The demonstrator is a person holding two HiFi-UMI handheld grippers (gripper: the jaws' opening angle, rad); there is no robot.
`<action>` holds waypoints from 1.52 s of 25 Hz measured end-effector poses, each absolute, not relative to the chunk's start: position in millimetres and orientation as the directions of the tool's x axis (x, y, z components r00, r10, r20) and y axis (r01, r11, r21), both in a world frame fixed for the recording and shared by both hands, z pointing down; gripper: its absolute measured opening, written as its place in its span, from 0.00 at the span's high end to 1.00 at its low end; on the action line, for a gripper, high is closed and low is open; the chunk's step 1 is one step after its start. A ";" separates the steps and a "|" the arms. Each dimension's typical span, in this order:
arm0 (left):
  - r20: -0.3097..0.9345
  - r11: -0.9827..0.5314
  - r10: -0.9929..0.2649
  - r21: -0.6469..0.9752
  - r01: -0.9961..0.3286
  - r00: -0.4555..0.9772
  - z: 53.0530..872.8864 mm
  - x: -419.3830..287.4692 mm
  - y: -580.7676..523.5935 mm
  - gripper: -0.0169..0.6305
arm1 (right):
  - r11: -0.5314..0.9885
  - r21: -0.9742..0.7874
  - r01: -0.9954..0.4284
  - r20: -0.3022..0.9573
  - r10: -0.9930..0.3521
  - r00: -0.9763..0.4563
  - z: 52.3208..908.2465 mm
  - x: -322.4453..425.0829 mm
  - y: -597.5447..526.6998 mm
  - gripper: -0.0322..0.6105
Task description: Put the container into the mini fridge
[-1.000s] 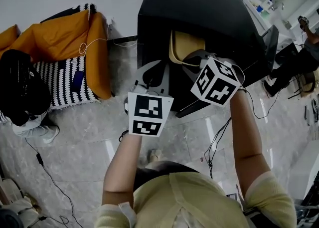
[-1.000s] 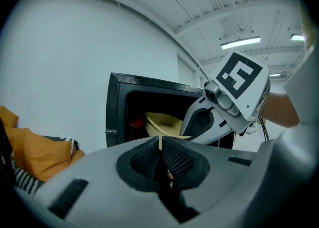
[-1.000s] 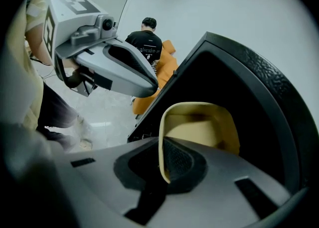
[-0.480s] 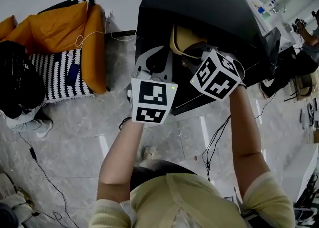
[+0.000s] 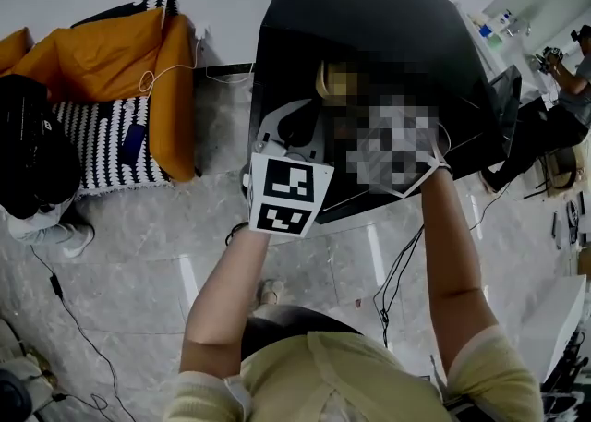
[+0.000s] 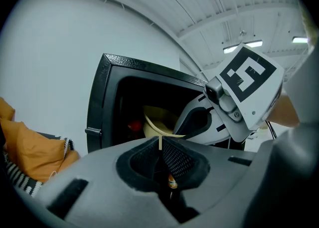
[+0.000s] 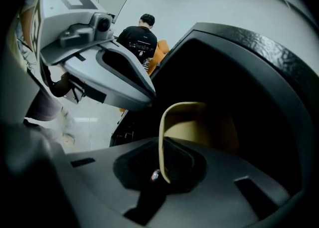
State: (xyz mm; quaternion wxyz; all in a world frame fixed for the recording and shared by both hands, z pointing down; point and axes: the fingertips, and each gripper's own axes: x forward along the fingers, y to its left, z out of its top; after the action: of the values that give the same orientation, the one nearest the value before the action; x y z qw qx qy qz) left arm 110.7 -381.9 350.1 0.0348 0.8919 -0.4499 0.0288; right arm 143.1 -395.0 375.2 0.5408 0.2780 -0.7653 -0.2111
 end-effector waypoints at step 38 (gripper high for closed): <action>0.065 -0.575 -0.814 0.055 -0.816 0.577 348.7 98.5 -384.0 0.92 | 0.459 0.775 -0.435 0.386 -0.888 -0.250 350.2 149.1 -425.6 0.79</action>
State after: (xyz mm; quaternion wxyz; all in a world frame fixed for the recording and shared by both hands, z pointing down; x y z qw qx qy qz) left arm 98.5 -384.0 348.7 0.0393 0.8872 -0.4594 0.0162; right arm 149.1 -425.6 350.2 0.4206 0.4448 -0.7434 -0.2694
